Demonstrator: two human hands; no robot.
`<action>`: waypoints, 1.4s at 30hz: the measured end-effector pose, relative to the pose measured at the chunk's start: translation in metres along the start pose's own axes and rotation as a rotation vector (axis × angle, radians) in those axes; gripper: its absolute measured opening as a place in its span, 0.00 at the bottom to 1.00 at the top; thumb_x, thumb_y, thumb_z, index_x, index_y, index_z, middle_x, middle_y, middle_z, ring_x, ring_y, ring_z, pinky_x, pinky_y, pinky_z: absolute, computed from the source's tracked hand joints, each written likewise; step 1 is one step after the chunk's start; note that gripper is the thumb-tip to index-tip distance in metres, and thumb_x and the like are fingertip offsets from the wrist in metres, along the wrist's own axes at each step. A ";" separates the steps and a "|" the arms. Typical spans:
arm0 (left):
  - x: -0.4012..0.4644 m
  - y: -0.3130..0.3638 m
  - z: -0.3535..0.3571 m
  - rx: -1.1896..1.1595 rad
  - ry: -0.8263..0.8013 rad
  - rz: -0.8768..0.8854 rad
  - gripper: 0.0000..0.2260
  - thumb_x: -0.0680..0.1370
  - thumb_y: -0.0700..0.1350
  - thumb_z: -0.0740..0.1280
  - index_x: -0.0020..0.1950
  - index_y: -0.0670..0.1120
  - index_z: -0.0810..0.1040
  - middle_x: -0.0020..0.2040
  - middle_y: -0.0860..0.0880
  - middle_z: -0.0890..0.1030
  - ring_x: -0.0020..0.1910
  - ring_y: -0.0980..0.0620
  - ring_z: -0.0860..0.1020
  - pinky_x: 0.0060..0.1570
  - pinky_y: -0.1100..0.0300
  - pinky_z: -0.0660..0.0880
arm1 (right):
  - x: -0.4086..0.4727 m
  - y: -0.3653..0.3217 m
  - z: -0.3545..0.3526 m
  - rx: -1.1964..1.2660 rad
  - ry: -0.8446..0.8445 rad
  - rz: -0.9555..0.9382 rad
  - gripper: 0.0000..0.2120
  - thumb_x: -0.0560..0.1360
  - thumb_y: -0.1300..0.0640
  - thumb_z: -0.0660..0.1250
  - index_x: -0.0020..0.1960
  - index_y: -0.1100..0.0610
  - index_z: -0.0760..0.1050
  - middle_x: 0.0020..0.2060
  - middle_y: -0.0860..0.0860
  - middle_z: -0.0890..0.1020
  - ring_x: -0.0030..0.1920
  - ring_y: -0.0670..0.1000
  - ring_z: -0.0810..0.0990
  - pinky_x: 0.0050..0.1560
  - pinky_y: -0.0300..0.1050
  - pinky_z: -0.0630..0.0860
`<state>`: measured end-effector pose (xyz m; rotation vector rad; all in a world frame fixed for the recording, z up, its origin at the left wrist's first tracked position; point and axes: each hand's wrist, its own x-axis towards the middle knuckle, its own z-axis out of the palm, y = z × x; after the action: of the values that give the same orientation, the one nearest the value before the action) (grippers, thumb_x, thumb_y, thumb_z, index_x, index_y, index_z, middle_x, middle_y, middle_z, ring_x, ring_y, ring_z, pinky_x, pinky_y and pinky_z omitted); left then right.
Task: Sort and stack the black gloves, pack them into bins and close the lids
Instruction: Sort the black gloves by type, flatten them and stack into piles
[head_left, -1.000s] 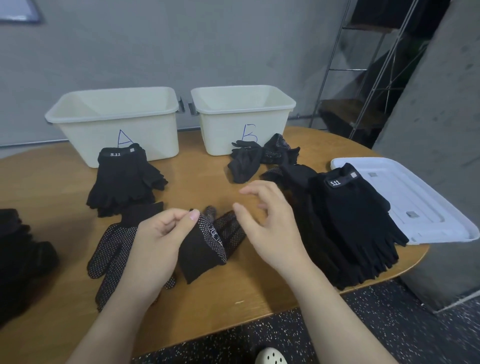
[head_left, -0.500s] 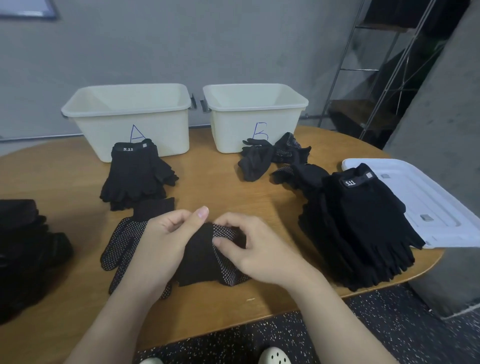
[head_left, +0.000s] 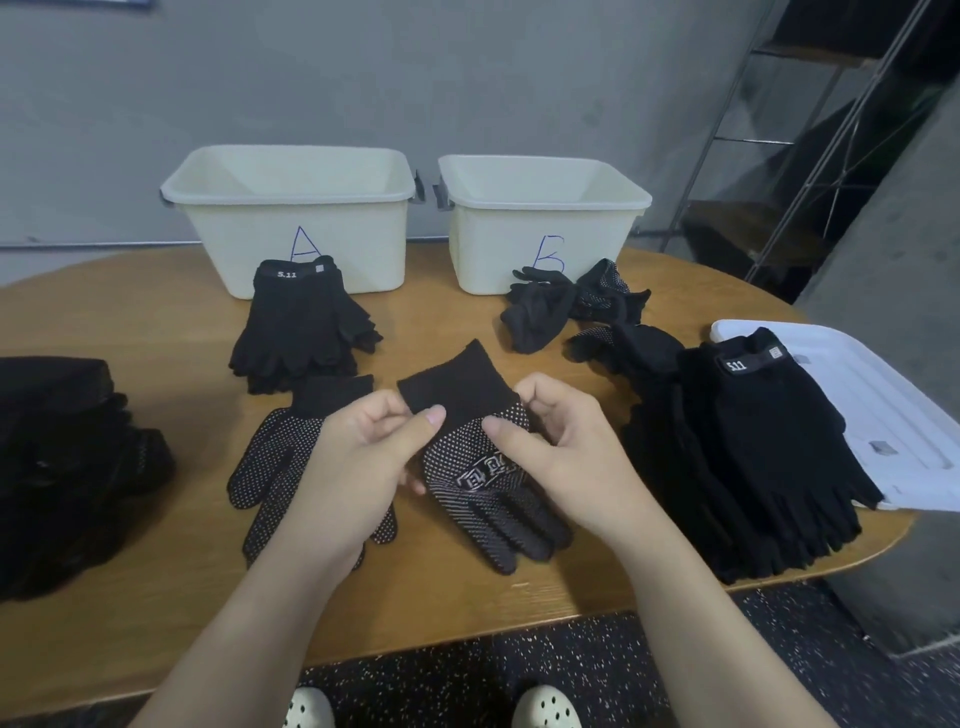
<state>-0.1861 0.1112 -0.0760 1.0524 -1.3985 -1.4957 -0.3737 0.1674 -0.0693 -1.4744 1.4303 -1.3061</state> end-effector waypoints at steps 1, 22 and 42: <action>-0.001 0.001 0.001 -0.007 -0.003 0.018 0.16 0.80 0.49 0.72 0.41 0.39 0.74 0.39 0.36 0.82 0.39 0.46 0.79 0.48 0.46 0.76 | -0.001 -0.002 -0.001 0.033 -0.016 0.016 0.11 0.79 0.62 0.71 0.42 0.63 0.72 0.43 0.57 0.84 0.46 0.49 0.83 0.46 0.47 0.81; -0.012 0.007 0.007 0.349 0.185 0.387 0.05 0.81 0.48 0.69 0.54 0.54 0.84 0.45 0.59 0.84 0.48 0.60 0.82 0.51 0.62 0.79 | 0.006 -0.009 0.016 0.165 0.065 0.013 0.10 0.82 0.55 0.67 0.48 0.62 0.81 0.43 0.60 0.84 0.44 0.54 0.82 0.49 0.55 0.78; -0.017 0.014 -0.026 0.102 0.137 0.140 0.10 0.85 0.42 0.64 0.55 0.48 0.85 0.49 0.50 0.87 0.51 0.49 0.85 0.53 0.46 0.82 | 0.022 -0.010 0.043 0.095 -0.015 0.218 0.11 0.79 0.46 0.70 0.57 0.51 0.81 0.48 0.47 0.86 0.46 0.42 0.83 0.47 0.36 0.75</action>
<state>-0.1554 0.1185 -0.0627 1.0753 -1.4323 -1.2407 -0.3320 0.1405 -0.0668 -1.2266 1.4534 -1.2078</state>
